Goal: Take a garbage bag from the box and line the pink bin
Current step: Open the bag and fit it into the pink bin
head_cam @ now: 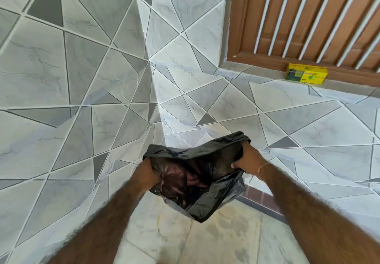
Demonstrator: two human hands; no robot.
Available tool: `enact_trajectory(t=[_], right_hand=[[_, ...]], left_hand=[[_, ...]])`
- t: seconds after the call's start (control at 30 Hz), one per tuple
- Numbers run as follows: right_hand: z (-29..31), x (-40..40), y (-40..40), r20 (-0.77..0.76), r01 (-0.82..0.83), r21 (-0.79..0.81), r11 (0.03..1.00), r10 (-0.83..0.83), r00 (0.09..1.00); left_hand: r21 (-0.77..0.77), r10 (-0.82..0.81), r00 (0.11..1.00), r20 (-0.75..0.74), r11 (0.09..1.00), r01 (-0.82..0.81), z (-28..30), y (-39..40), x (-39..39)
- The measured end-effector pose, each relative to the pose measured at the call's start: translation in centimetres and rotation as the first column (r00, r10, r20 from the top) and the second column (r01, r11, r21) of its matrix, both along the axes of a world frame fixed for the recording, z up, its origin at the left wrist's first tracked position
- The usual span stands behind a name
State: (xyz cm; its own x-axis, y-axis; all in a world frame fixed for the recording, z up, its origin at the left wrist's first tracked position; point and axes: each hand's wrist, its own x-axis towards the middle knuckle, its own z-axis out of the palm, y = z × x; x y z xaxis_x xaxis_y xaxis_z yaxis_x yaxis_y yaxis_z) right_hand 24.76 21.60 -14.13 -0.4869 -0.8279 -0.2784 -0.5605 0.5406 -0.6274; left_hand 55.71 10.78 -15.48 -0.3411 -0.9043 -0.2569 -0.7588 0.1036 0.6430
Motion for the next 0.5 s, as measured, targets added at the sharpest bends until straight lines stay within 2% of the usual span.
enact_trajectory(t=[0.1, 0.2, 0.3, 0.5], right_hand=[[-0.2, 1.2, -3.8, 0.013, 0.008, -0.04, 0.999, -0.007, 1.0], [-0.7, 2.9, -8.2, 0.024, 0.065, -0.082, 0.994, -0.063, 0.998], [-0.6, 4.5, -12.7, 0.052, 0.109, -0.109, 0.988, -0.103, 0.993], [-1.1, 6.8, -19.9, 0.079, 0.155, -0.15, 0.976, -0.144, 0.986]], left_hand=[[0.057, -0.009, 0.998, -0.069, 0.998, 0.013, -0.2, -4.2, 0.7], [0.023, 0.04, 0.998, -0.04, 0.999, -0.04, -1.0, -9.5, 1.7], [0.023, 0.095, 0.99, -0.103, 0.995, -0.093, -0.8, -15.1, 2.9], [-0.094, 0.124, 0.98, -0.154, 0.986, -0.139, -0.2, -22.9, 4.3]])
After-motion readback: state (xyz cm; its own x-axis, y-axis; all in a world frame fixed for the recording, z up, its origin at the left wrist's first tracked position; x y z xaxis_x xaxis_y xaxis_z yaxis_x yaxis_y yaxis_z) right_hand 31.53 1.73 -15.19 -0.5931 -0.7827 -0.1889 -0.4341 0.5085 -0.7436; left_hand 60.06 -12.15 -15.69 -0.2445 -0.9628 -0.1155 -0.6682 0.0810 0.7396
